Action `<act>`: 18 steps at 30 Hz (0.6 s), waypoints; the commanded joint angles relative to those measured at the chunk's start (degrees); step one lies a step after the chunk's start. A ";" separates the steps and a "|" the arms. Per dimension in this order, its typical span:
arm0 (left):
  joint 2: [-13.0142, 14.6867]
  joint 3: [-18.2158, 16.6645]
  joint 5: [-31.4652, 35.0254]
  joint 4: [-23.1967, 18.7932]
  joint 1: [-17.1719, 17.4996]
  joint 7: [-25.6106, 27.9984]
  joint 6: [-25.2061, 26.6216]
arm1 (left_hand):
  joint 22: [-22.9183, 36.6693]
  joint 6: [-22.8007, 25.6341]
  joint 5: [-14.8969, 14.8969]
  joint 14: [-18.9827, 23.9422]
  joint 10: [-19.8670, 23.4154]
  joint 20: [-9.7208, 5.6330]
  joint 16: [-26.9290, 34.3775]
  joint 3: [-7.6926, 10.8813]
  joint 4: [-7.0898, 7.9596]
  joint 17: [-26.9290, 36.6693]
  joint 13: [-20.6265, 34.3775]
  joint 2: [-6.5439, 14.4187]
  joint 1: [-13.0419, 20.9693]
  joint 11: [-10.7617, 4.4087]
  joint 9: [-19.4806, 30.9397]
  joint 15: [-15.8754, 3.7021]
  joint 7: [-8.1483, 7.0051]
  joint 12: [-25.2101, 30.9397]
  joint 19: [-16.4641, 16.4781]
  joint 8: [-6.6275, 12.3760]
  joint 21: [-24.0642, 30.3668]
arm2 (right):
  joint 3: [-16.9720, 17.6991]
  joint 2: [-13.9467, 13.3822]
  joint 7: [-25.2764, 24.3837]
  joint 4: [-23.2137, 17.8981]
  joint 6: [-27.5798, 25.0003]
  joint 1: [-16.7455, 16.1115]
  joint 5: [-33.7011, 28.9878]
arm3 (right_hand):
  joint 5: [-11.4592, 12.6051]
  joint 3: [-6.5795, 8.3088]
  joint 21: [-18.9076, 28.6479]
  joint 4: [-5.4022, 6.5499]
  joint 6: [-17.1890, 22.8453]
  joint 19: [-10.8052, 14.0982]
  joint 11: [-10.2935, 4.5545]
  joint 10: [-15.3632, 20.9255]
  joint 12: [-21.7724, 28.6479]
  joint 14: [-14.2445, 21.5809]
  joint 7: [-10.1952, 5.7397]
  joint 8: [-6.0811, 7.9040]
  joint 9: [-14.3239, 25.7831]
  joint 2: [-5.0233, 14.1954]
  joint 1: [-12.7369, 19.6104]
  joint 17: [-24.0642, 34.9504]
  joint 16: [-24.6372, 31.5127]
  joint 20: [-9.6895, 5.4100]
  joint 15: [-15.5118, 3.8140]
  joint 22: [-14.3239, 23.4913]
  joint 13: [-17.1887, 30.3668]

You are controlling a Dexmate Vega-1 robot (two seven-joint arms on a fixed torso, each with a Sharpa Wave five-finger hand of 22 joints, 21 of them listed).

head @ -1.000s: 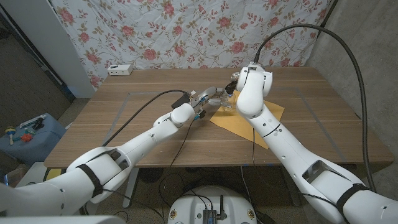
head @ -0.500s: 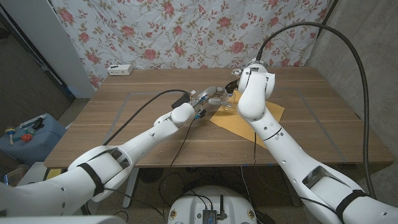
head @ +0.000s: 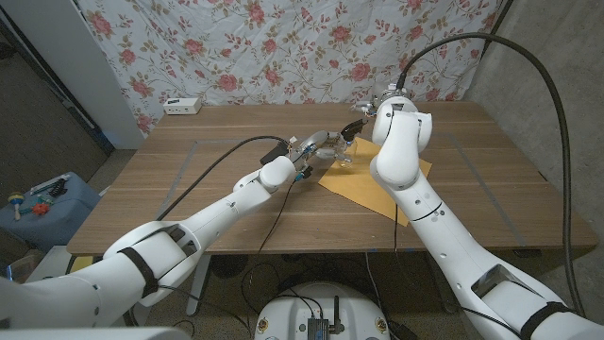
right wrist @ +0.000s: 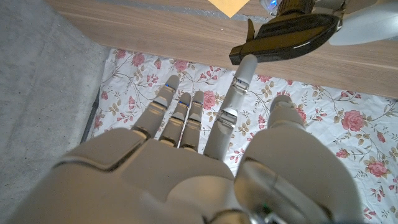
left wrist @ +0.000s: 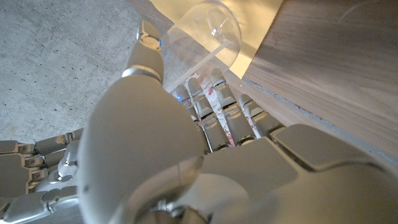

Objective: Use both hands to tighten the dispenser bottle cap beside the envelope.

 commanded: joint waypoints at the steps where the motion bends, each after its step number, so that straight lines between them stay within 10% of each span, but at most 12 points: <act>1: -0.34 -0.15 -0.16 0.61 -0.30 0.34 -0.19 | 0.08 8.26 0.37 0.92 4.05 -4.72 0.13 5.18 4.64 0.16 12.87 6.95 -5.45 -0.97 0.21 -5.49 1.83 0.16 0.59 0.50 -0.15 | 2.27 -4.66 -3.33 -4.85 3.64 -2.07 8.00 | 0.62 0.28 -0.24 -0.89 -3.26 -1.01 -0.19 -1.72 -0.16 -1.12 -0.89 -1.67 0.34 -0.36 0.61 0.28 -0.23 -0.07 0.23 0.30 0.21; 18: -0.45 -0.27 -0.46 0.84 -0.43 0.41 0.00 | 0.08 8.14 0.38 1.02 3.99 -4.64 0.17 5.19 4.65 0.16 12.90 6.98 -5.50 -0.91 0.21 -5.51 1.93 0.07 0.55 0.41 -0.16 | 2.87 -10.94 1.35 -6.99 2.26 1.05 18.94 | 1.83 1.29 -0.45 -3.80 -21.09 -7.06 0.16 -12.19 -0.31 -10.07 -4.37 -9.01 1.38 -0.04 5.21 0.49 -0.81 1.14 3.46 0.23 0.50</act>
